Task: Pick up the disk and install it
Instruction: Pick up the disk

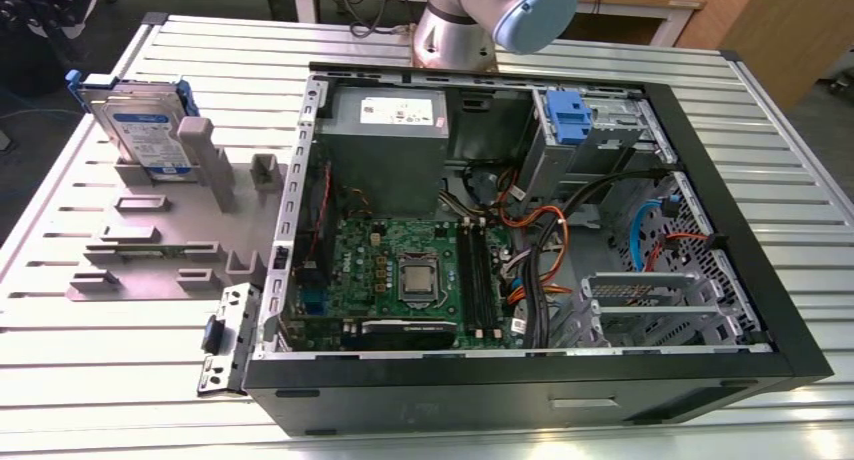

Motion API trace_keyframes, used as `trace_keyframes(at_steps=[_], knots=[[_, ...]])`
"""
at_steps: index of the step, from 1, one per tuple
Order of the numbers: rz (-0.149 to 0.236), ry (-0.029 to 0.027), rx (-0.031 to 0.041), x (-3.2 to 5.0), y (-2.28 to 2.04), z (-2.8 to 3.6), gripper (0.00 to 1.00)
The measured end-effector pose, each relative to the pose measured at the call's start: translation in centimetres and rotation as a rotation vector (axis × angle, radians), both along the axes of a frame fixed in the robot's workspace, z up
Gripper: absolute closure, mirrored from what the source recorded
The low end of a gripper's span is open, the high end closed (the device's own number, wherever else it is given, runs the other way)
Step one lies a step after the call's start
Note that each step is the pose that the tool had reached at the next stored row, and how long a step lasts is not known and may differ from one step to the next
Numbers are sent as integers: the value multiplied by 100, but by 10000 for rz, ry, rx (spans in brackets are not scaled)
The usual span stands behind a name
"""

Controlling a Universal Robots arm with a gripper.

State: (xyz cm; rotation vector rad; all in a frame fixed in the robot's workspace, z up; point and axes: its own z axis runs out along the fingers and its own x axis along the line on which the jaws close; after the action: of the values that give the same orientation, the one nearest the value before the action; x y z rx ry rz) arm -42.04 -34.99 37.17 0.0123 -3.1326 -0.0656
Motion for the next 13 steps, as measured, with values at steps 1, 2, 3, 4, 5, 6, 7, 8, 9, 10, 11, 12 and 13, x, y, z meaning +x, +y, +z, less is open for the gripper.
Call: trace_keyframes(at_steps=[1,2,3,4,5,6,7,8,9,10,11,12,13], knots=[[2,0,0,0,0,0,89],[6,0,0,0,0,0,89],[12,0,0,0,0,0,89],[20,0,0,0,0,0,89],[30,0,0,0,0,0,89],[44,0,0,0,0,0,89],[61,-1,0,0,0,0,89],[84,-1,0,0,0,0,89],[113,0,1,0,0,0,89],[145,0,0,0,0,0,89],[179,0,0,0,0,0,89],[217,-1,0,0,0,0,89],[251,0,0,0,0,0,89]])
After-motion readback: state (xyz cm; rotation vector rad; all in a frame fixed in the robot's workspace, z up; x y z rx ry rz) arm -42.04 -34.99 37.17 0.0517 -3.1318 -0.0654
